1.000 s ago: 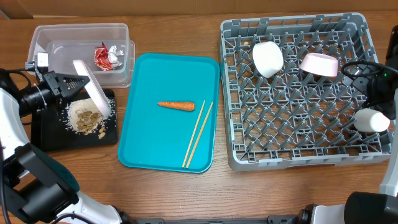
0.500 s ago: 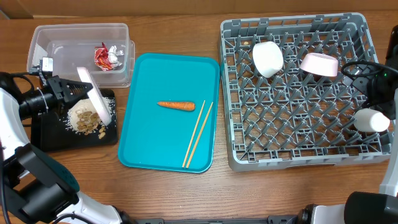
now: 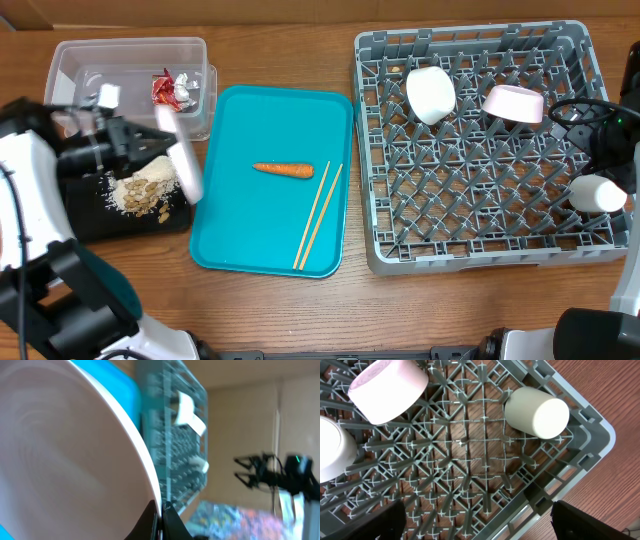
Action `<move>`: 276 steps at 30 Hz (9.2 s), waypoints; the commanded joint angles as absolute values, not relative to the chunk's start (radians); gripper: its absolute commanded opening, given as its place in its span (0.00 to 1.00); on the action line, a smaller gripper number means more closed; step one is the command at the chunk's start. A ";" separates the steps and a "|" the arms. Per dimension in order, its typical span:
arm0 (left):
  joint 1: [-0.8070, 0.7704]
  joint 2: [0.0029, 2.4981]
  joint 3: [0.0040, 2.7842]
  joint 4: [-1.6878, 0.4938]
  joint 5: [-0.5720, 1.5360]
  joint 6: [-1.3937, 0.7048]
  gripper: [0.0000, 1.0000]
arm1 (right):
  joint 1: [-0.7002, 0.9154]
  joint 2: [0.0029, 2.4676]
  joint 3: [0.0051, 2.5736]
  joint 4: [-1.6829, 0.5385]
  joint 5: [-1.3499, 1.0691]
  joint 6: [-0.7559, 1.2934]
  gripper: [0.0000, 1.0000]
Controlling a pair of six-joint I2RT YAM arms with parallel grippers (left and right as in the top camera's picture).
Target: Sort waste into correct bins and load items into the dishwasher
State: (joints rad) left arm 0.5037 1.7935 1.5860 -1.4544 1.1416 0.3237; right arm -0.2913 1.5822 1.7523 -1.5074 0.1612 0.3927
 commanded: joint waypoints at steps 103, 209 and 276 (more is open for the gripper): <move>-0.298 2.064 1.573 -0.944 0.170 -1.324 0.99 | -0.289 1.572 1.773 -1.513 0.163 0.385 0.97; 0.409 2.009 1.576 -1.023 -0.123 -0.494 0.84 | -0.289 1.572 1.773 -1.517 0.162 0.385 0.99; 0.287 1.784 1.575 -1.312 0.045 -0.449 1.00 | 0.839 2.138 1.661 -1.081 0.003 1.048 0.82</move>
State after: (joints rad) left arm 0.2897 1.7908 1.5723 -1.3132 0.0341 -0.4381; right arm 0.8375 2.1242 1.6825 -1.0977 -0.0456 1.0077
